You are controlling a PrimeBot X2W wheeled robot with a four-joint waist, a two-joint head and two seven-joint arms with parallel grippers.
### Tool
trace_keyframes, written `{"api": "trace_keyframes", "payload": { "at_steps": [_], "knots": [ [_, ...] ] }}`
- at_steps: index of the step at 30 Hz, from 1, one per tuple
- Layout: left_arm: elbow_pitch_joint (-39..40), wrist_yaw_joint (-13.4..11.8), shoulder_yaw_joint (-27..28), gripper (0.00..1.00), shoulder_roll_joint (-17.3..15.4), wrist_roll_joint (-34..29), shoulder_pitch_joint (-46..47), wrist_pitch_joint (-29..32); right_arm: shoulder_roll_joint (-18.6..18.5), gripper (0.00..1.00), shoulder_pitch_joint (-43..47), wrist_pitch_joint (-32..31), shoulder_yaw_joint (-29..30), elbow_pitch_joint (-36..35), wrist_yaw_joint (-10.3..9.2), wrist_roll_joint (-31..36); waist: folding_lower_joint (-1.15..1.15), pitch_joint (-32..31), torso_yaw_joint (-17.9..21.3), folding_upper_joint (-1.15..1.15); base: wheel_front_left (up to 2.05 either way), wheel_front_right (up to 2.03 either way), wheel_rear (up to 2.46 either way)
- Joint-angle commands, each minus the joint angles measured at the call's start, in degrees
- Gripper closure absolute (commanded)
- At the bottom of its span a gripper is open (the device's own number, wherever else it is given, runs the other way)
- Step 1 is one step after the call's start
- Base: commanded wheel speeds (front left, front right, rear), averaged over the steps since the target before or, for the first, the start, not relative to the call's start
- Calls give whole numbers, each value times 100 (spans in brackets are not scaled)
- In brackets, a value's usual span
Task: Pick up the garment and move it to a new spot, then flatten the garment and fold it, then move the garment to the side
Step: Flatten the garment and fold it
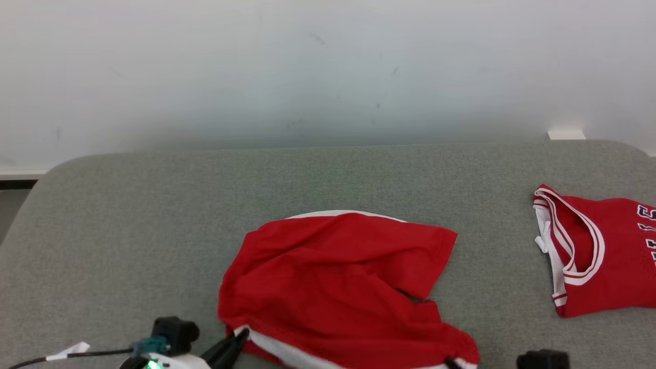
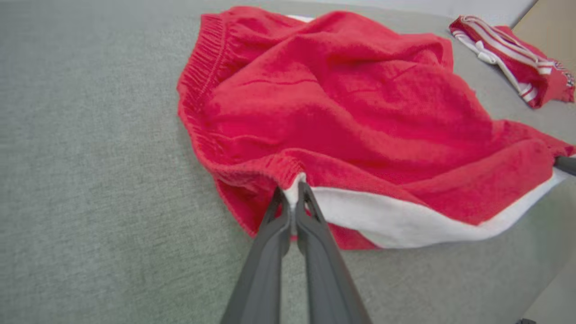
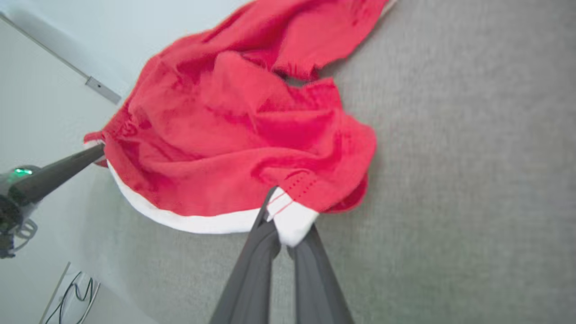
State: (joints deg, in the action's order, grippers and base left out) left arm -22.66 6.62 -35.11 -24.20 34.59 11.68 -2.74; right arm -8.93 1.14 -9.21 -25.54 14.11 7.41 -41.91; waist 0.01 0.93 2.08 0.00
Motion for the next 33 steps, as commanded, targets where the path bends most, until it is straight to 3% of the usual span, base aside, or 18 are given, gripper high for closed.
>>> {"api": "trace_keyframes", "payload": {
  "at_steps": [1,8,11,16,20,24,26,30,33],
  "knots": [
    [101,25,83,100,-21,145,-25,37,-131,100,-80,39,73,-138,12,-127,-1,-19,16,0,0,0,0],
    [1957,57,709,100,-250,1543,-135,620,-893,100,49,15,910,-1813,11,-1308,-1,-129,80,0,0,0,0],
    [2941,-75,954,100,-285,2123,-177,957,-1164,100,138,-30,1303,-2632,12,-1676,-1,-149,117,0,0,0,0],
    [4379,-594,1281,100,-280,2843,-58,1477,-1409,100,132,-150,2144,-3712,11,-2161,-1,-156,245,0,0,0,0],
    [5124,-1028,1553,100,-323,3200,430,1889,-1463,100,-356,-557,2869,-4010,11,-2430,-1,-56,297,0,0,0,0],
    [5017,-1330,1745,100,-417,3151,1273,2236,-1359,100,-1248,-1275,3249,-3703,0,-2437,-1,230,267,0,0,0,0],
    [4727,-1363,1707,100,-388,3093,1790,2387,-1296,100,-1805,-1698,3264,-3430,0,-2169,-1,401,198,0,0,0,0],
    [3663,-1320,1564,100,-219,2769,2864,2459,-745,100,-3065,-2401,3155,-2642,0,-1564,-1,754,59,0,0,0,0],
    [2599,-1155,1422,100,29,2412,3684,2221,-214,100,-4070,-2567,3124,-1915,0,-929,-1,992,-10,0,0,0,0]
  ]
}}
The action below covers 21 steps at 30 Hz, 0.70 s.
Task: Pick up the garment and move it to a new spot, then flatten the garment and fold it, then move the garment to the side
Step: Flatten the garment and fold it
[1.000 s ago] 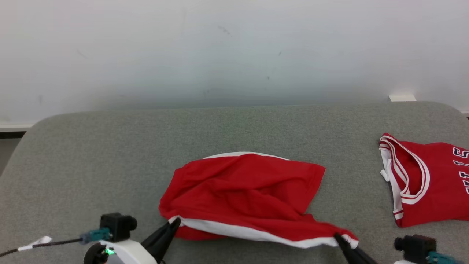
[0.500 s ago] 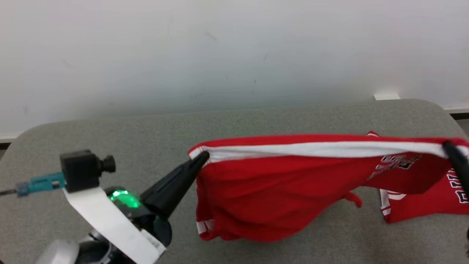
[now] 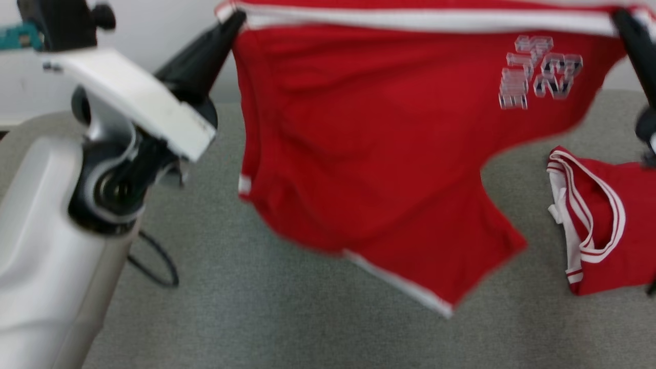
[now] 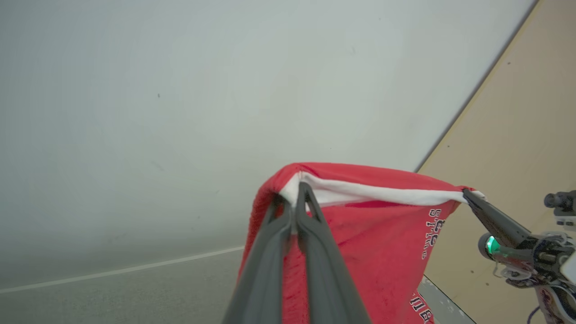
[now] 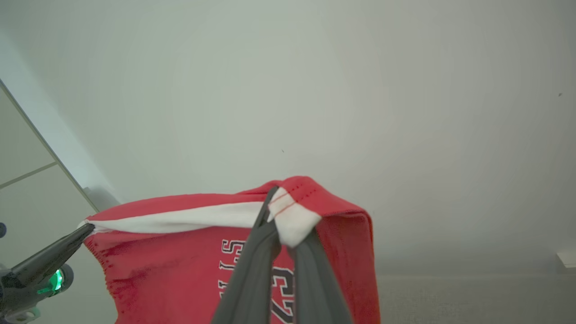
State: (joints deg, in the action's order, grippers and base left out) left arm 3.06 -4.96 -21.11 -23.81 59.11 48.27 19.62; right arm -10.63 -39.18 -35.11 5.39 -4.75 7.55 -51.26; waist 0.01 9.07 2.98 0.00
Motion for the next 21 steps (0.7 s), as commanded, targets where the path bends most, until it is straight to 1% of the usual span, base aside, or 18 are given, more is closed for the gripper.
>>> {"api": "trace_keyframes", "payload": {
  "at_steps": [1,3,5,6,8,11,13,15,16,19,21],
  "knots": [
    [-358,88,-20,100,67,-133,253,-126,167,100,-338,86,38,233,-14,189,-1,234,-105,0,0,0,0],
    [-1057,264,-61,100,185,-418,751,-448,465,100,-951,234,57,752,-14,518,-1,376,-86,0,0,0,0],
    [-1662,453,-134,100,339,-678,1170,-815,595,100,-1516,525,40,1200,-14,798,-1,517,-68,0,0,0,0],
    [-1957,494,-114,100,443,-782,1378,-1091,646,100,-1741,714,24,1399,-14,868,-1,578,-66,0,0,0,0],
    [-2482,667,-143,100,597,-1040,1728,-1645,707,100,-2129,1067,-46,1712,-14,1008,-1,702,-77,0,0,0,0],
    [-3199,890,-170,100,860,-1211,1975,-2416,752,100,-2406,1572,-97,2106,-14,888,-1,799,-86,0,0,0,0],
    [-3571,1035,-220,100,985,-1186,1914,-2747,753,100,-2251,1831,-219,2246,-14,718,-1,758,-76,0,0,0,0],
    [-3874,1145,-359,100,1056,-1234,1722,-2990,752,100,-1864,1980,-383,2277,-14,560,-1,674,-89,0,0,0,0],
    [-3980,1175,-464,100,1073,-1265,1574,-3081,736,100,-1603,2032,-467,2233,-14,499,-1,635,-95,0,0,0,0],
    [-4090,1231,-687,100,1075,-1255,990,-3312,536,100,-654,2166,-666,1944,-14,300,-1,493,-124,0,0,0,0],
    [-3994,1239,-849,100,987,-1271,539,-3385,438,100,72,2229,-683,1677,-14,131,-1,447,-160,0,0,0,0]
  ]
}}
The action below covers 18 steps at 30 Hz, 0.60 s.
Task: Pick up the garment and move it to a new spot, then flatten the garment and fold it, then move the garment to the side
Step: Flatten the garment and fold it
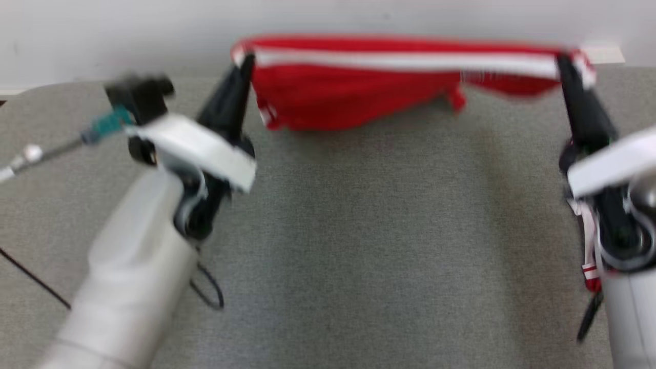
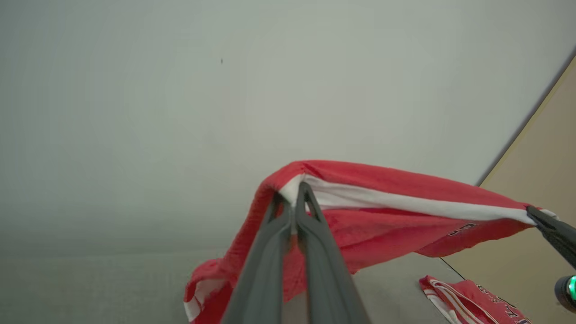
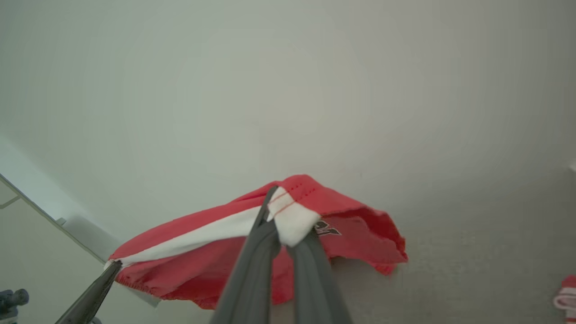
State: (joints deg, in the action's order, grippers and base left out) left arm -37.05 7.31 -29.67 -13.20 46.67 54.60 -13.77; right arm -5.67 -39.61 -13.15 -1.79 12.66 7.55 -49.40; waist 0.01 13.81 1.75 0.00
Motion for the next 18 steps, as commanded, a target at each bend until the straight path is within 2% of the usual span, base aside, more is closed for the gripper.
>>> {"api": "trace_keyframes", "payload": {
  "at_steps": [1,7,11,18],
  "knots": [
    [99,10,-71,100,-108,-8,-364,-67,-66,100,479,38,57,-201,-14,-203,-1,-38,-57,0,0,0,0],
    [848,6,-348,100,-389,391,-2380,-130,-230,100,2740,11,-62,-1118,-14,-724,-1,-384,-92,0,0,0,0],
    [1523,-39,-499,100,-575,621,-3729,-106,-452,100,4150,-103,-240,-1757,-14,-757,-1,-612,-155,0,0,0,0],
    [3132,-768,-698,100,-1099,817,-5572,241,-716,100,6239,-231,67,-3022,-15,-779,-1,-880,-386,0,0,0,0]
  ]
}}
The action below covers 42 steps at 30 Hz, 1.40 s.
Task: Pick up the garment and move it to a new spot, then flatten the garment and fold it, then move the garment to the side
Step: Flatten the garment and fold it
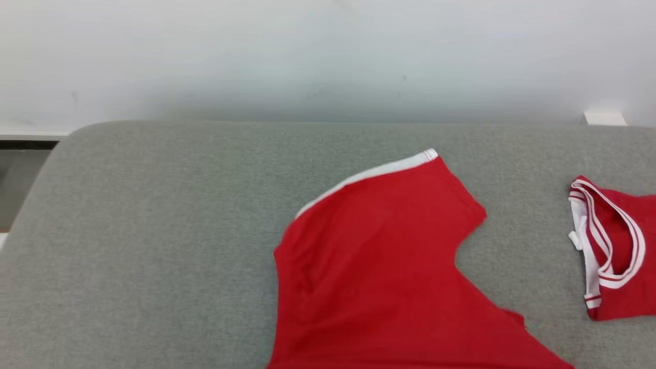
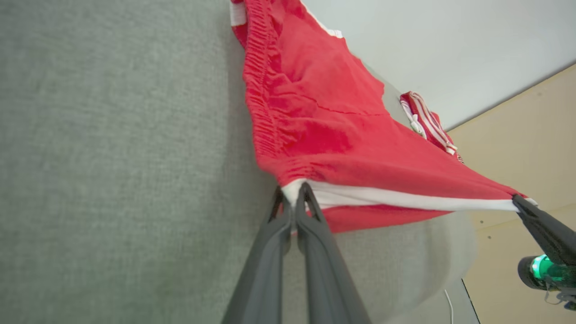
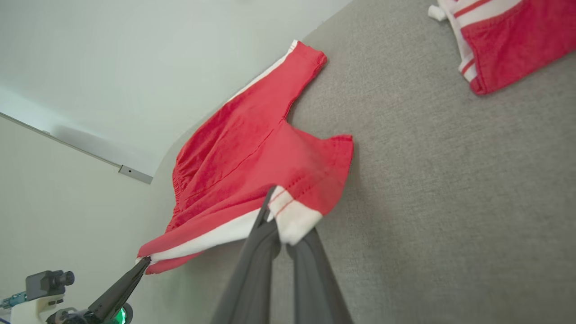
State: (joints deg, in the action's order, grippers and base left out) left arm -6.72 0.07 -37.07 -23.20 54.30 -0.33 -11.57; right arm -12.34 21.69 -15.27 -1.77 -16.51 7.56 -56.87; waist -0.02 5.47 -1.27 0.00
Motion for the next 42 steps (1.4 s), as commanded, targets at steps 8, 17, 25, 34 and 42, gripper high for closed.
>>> {"api": "trace_keyframes", "payload": {
  "at_steps": [8,17,25,34,42],
  "knots": [
    [1643,-52,156,100,-252,776,-71,731,-228,100,-71,-707,609,-811,-15,96,2,187,-242,0,0,0,0],
    [1542,-270,610,100,118,1700,1505,1682,-257,100,-2746,-2247,639,240,-15,573,2,1109,-704,0,0,0,0],
    [132,-376,442,100,728,1210,3173,1851,-73,100,-5018,-3044,637,1670,-15,1289,2,1724,-1222,0,0,0,0],
    [-1165,-178,317,100,1345,1090,3882,1605,-165,84,-5952,-2724,384,2684,-15,1917,2,1971,-1392,0,0,0,0],
    [-1565,-160,244,0,1387,782,3967,1205,-326,0,-6129,-1798,274,2887,-15,1924,2,2024,-1375,0,0,0,0]
  ]
}}
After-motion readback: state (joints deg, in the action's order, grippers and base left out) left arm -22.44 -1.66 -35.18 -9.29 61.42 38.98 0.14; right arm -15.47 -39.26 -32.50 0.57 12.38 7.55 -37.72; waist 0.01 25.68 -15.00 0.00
